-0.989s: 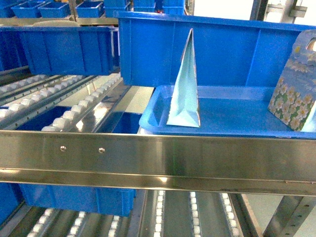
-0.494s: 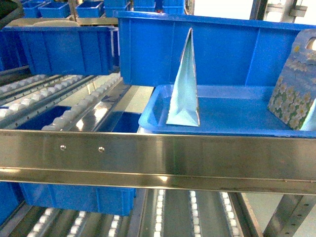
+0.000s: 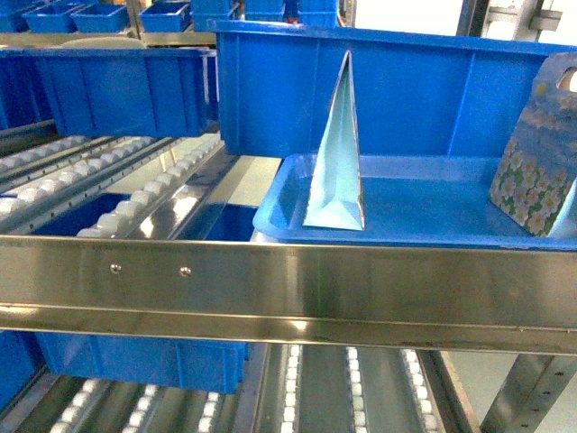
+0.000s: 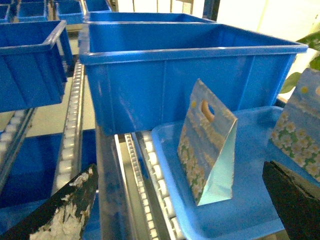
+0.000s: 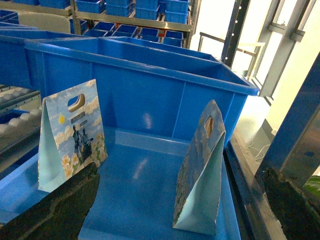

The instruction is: Move flower gift bag to table near conveyor

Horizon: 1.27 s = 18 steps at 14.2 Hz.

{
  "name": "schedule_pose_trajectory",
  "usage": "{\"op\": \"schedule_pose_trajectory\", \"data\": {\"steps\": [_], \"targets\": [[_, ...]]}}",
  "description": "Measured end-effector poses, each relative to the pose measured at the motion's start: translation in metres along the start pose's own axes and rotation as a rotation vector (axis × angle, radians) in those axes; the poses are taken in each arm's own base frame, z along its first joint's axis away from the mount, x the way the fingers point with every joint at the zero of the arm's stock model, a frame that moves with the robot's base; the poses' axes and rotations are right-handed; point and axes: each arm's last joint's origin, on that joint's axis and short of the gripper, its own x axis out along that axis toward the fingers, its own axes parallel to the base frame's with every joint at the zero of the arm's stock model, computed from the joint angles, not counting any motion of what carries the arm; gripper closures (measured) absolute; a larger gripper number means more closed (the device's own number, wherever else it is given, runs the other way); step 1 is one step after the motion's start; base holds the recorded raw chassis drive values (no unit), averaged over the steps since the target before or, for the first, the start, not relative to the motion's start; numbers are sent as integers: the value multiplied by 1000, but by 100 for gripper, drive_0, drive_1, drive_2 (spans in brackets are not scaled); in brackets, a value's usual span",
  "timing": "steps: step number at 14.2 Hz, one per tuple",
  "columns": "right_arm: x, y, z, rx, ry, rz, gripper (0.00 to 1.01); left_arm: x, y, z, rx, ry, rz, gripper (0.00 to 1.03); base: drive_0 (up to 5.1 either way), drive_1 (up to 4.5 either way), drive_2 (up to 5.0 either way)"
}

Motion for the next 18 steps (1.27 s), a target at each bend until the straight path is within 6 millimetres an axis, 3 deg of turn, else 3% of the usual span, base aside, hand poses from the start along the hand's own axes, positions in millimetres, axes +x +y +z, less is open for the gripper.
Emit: {"op": "schedule_pose_trajectory", "data": {"steps": [13,18], "targets": [[5,6,0,2,17,16,3,5,4,-1,-8,22,23,5,0,0,0],[15,19,15,3,7,51,3,17,2,49,-13,-38,13,5,0,0,0]]}}
